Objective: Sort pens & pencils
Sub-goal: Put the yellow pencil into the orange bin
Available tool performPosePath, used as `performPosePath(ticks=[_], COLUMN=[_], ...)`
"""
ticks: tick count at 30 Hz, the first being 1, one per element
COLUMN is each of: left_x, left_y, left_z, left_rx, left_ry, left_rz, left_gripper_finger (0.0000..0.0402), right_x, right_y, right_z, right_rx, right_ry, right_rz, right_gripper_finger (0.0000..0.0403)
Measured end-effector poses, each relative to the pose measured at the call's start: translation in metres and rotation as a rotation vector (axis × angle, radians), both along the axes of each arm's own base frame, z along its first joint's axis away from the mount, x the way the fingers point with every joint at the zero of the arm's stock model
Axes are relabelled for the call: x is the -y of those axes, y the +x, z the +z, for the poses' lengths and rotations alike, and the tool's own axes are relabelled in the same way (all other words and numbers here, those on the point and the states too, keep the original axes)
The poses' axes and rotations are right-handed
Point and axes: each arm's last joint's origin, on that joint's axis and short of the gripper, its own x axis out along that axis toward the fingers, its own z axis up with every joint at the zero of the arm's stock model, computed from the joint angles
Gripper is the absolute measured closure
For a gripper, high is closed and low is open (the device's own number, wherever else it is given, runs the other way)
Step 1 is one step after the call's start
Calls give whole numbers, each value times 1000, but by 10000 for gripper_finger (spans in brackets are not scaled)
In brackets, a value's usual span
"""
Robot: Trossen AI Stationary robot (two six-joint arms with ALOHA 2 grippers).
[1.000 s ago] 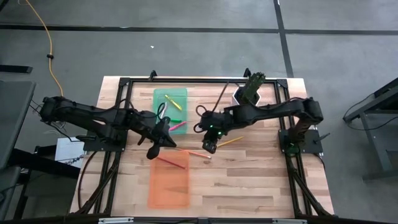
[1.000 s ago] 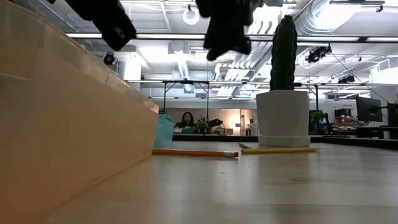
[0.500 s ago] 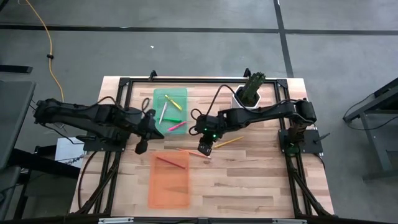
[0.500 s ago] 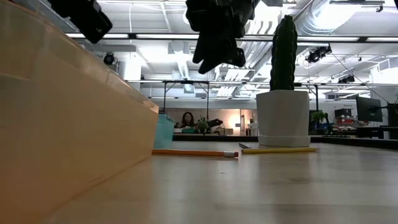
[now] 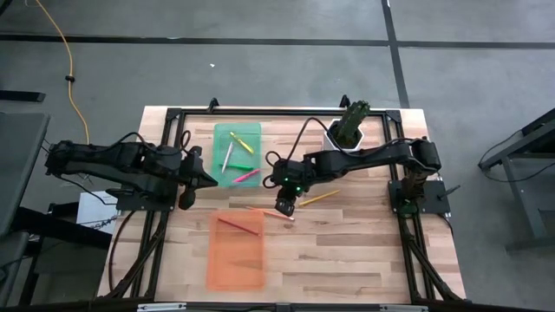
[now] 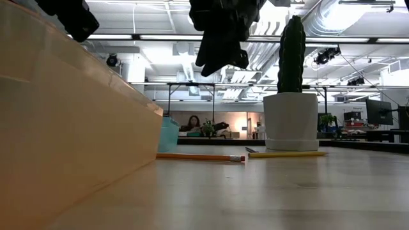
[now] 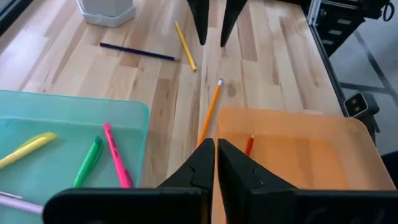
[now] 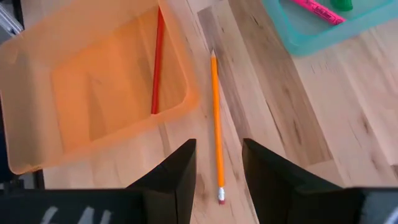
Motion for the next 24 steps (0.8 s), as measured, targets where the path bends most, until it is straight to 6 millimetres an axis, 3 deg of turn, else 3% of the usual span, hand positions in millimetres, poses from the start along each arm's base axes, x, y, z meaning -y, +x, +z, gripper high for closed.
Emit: performPosePath(ticks=[11,24], left_x=[0,0], left_y=[-3,-4], left_z=[-4,-5], left_rx=[-46,-61], left_ry=[-1,5], left_rz=[16,15], left_gripper_finger=[394,394], right_x=[12,23], right_y=[0,-12], right_z=[-5,-33], right_rx=[-33,-291], right_ry=[-36,-96], right_rz=[-25,27], right_gripper_finger=[281,281])
